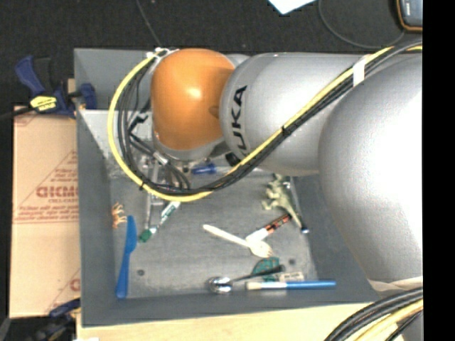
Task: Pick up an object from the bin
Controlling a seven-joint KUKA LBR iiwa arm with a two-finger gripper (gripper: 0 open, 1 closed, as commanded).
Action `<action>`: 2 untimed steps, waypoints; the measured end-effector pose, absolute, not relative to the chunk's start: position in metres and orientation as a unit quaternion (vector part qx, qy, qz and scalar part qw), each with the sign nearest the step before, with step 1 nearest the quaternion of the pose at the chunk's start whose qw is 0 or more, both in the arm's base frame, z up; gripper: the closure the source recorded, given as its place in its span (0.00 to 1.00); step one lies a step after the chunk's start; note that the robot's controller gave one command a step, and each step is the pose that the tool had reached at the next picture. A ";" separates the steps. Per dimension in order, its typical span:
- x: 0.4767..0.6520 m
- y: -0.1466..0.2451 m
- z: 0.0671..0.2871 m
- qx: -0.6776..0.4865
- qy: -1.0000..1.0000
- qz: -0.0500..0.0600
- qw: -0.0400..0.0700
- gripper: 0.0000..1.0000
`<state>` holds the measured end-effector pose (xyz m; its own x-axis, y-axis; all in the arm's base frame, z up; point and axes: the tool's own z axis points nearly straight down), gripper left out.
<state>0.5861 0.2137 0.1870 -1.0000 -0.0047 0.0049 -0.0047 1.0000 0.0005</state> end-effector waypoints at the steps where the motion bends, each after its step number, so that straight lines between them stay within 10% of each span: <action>1: 0.588 0.212 0.192 0.000 -1.000 -0.001 -0.002 0.00; 2: 0.608 0.181 0.080 0.245 -0.969 0.000 -0.002 0.00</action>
Offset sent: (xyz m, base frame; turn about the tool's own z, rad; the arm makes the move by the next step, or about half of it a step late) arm 0.0217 -0.0343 -0.1170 -0.5309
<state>0.6081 0.1808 0.0801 -0.8795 -0.4760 -0.0042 -0.4760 0.8795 -0.0004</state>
